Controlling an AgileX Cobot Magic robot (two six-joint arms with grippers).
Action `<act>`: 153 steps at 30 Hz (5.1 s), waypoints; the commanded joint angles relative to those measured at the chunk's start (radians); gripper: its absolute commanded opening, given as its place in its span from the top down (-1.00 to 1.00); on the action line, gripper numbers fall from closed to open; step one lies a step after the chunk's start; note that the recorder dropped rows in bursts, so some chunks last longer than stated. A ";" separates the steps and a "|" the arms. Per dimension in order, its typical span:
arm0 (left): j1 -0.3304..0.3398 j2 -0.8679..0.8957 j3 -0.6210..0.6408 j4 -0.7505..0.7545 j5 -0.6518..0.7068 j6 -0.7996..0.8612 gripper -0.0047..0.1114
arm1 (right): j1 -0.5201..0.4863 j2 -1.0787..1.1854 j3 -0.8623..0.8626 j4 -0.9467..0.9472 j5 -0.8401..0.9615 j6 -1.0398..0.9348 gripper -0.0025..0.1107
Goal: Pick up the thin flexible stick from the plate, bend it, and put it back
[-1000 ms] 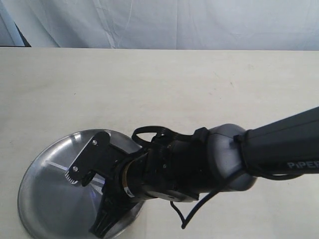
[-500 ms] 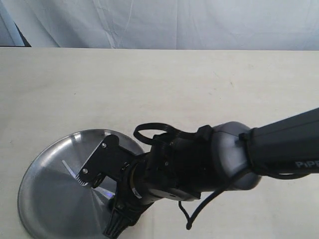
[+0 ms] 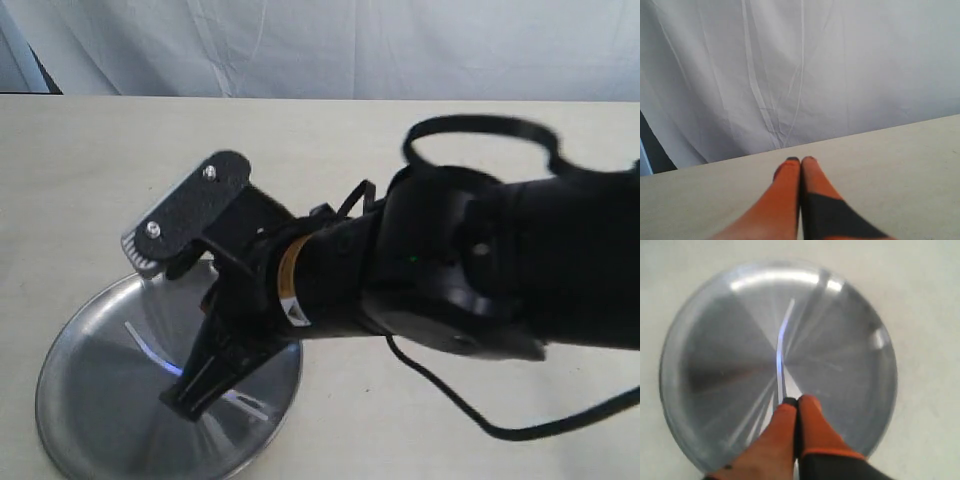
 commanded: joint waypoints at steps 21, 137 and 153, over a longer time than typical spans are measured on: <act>0.234 -0.328 0.097 -0.005 0.014 -0.008 0.92 | -0.006 -0.250 0.000 -0.123 -0.192 -0.008 0.96; 0.234 -0.328 0.233 -0.003 -0.072 0.003 0.92 | -0.959 -1.560 0.963 0.474 0.003 -0.096 0.96; 0.234 -0.328 0.233 -0.003 -0.072 0.003 0.92 | -0.959 -1.560 0.963 0.474 0.003 -0.096 0.96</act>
